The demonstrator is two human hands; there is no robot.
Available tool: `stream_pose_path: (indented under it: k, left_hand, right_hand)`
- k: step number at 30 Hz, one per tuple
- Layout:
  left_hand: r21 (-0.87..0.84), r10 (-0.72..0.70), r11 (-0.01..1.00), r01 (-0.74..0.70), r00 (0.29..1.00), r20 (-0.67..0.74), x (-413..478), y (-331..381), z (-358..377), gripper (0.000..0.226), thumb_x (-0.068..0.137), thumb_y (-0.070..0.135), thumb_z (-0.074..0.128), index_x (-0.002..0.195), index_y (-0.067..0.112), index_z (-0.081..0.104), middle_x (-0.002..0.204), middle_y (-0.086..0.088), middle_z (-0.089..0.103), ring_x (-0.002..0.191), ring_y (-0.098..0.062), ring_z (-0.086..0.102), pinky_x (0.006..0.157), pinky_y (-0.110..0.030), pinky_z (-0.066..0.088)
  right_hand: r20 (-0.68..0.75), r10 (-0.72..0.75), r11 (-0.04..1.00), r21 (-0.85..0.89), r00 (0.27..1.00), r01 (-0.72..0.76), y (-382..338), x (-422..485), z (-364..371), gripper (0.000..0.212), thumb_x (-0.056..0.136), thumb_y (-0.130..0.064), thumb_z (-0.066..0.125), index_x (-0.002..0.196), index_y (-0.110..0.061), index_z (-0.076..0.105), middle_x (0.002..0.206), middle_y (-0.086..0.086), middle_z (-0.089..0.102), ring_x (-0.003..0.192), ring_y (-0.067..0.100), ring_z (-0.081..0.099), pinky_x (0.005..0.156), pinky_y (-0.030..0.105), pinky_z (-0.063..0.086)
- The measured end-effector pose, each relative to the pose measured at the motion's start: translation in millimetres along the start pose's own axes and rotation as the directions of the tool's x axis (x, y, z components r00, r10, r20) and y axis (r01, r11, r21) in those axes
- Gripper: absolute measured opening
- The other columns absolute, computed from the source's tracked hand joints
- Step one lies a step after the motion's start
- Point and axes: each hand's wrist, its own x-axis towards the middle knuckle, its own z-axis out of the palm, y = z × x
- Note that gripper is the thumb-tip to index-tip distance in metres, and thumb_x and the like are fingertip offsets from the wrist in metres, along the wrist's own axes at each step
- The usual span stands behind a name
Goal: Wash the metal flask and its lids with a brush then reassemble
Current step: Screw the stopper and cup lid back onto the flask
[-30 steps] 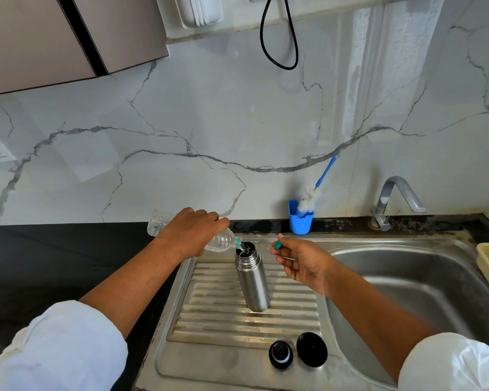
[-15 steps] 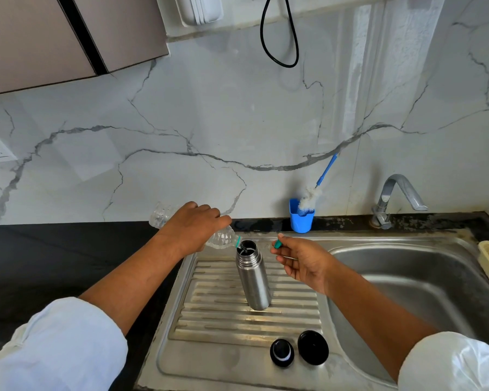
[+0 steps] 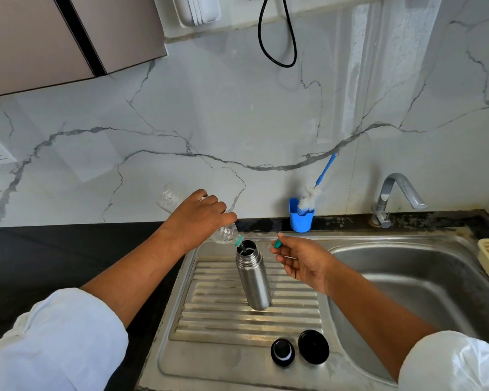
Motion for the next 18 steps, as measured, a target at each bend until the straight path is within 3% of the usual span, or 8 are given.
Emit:
stream_pose_path:
  k: [9,18]
  left_hand:
    - [0.075,0.069,0.995,-0.065,0.996,-0.057,5.7,0.1,-2.2,0.075,0.05,-0.001,0.094,0.114,0.025,0.067,0.088,0.0,0.064,0.085,-0.024,0.062,0.095,-0.045,0.049]
    - [0.182,0.136,0.975,-0.128,0.99,-0.035,7.6,5.2,-4.7,0.074,0.051,-0.001,0.092,0.116,0.021,0.065,0.094,-0.003,0.066,0.091,-0.026,0.063,0.096,-0.048,0.049]
  right_hand:
    - [0.002,-0.006,1.0,-0.012,1.0,0.006,-0.4,-0.3,-2.8,0.026,0.097,-0.034,0.068,0.107,-0.011,0.074,0.111,0.009,0.077,0.087,0.015,0.066,0.075,0.028,0.048]
    - [-0.005,-0.002,1.0,-0.019,1.0,0.002,-1.7,-1.1,-2.4,0.029,0.097,-0.034,0.068,0.112,-0.009,0.073,0.11,0.009,0.078,0.086,0.016,0.066,0.074,0.028,0.049]
